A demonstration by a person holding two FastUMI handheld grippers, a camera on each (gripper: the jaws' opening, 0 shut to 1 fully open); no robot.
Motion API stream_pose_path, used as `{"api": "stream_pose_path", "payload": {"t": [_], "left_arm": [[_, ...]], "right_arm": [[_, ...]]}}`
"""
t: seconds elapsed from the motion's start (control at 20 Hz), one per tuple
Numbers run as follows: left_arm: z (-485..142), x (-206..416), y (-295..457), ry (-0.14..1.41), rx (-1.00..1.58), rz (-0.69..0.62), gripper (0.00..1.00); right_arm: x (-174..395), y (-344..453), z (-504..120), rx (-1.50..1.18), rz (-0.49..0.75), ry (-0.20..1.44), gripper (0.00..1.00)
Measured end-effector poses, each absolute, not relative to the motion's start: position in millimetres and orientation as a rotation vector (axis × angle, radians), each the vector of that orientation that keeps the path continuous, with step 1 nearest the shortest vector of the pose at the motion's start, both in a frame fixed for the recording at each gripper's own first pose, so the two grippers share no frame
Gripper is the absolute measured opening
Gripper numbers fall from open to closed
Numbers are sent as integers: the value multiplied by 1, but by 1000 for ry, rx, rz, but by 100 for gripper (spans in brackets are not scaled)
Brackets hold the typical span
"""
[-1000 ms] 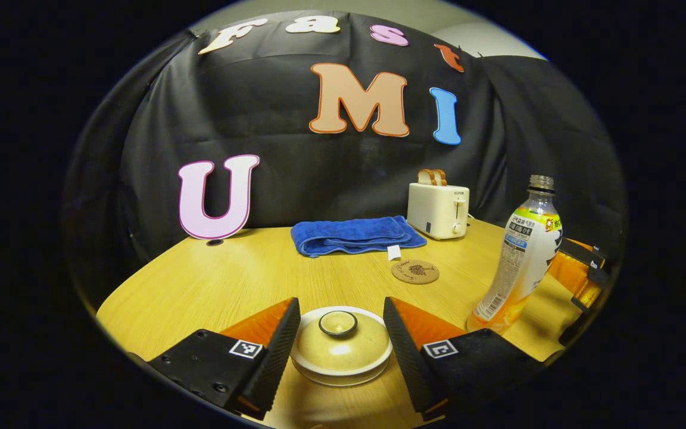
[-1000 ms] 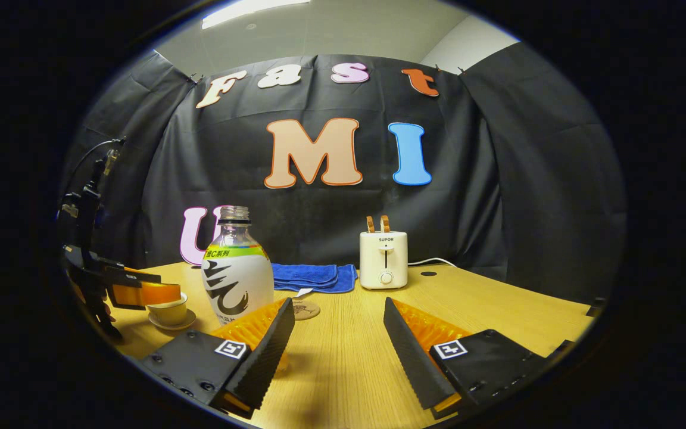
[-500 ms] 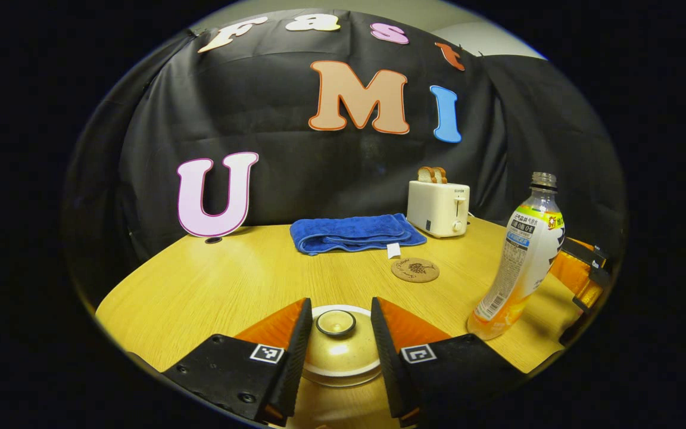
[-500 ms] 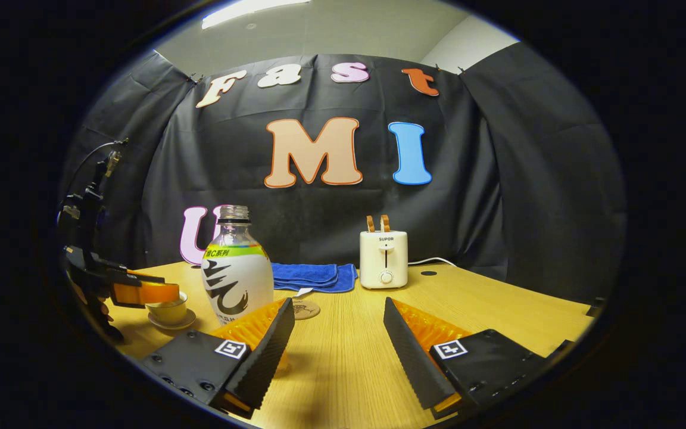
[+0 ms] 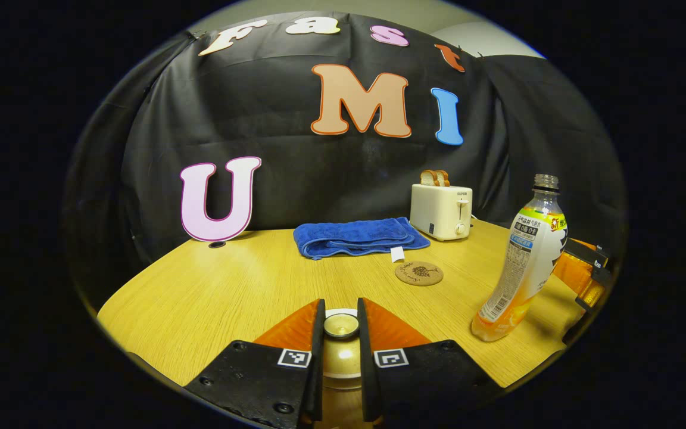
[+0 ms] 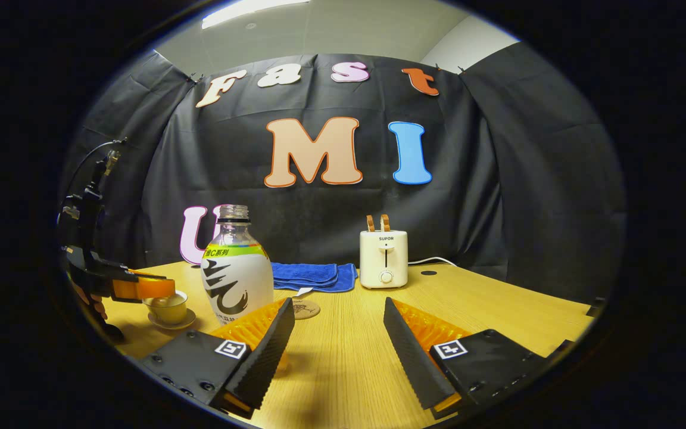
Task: Open the teacup lid with one hand, grasp the water bottle and pour water into the teacup with the other hand; after pouring, place the water bottle on the coaster and then close the teacup lid.
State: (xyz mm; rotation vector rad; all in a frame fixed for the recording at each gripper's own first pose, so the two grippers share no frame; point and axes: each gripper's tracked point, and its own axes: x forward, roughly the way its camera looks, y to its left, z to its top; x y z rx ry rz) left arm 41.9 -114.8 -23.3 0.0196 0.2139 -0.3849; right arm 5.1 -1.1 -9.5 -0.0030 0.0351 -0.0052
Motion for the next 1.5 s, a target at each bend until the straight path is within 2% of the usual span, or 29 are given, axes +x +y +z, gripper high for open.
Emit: {"api": "stream_pose_path", "payload": {"t": [0.05,0.15,0.2,0.4,0.65,0.7,0.75,1.15,1.35,1.5], "left_arm": [[-24,42,-115,212,18,-386,23],[-23,43,-114,208,9,-385,23],[-22,43,-114,208,6,-386,23],[-16,43,-110,199,-1,-381,23],[-4,40,-102,164,3,-370,23],[-2,39,-100,163,1,-367,23],[-2,39,-99,160,-3,-365,23],[0,34,-84,160,-15,-346,23],[0,33,-74,161,-33,-335,23],[3,32,-65,158,-38,-321,23]], "right_arm": [[5,-1,-9,-3,-5,34,94],[6,-1,-9,-3,-5,37,97],[5,0,-11,-4,-2,41,94],[3,6,-8,-2,23,34,97],[-6,16,-13,0,63,59,94],[-8,20,-13,1,74,60,99],[-12,23,-12,2,85,58,94],[-24,60,-17,5,185,88,94],[-21,74,-19,8,205,95,97],[-16,82,-20,8,208,97,94]]}}
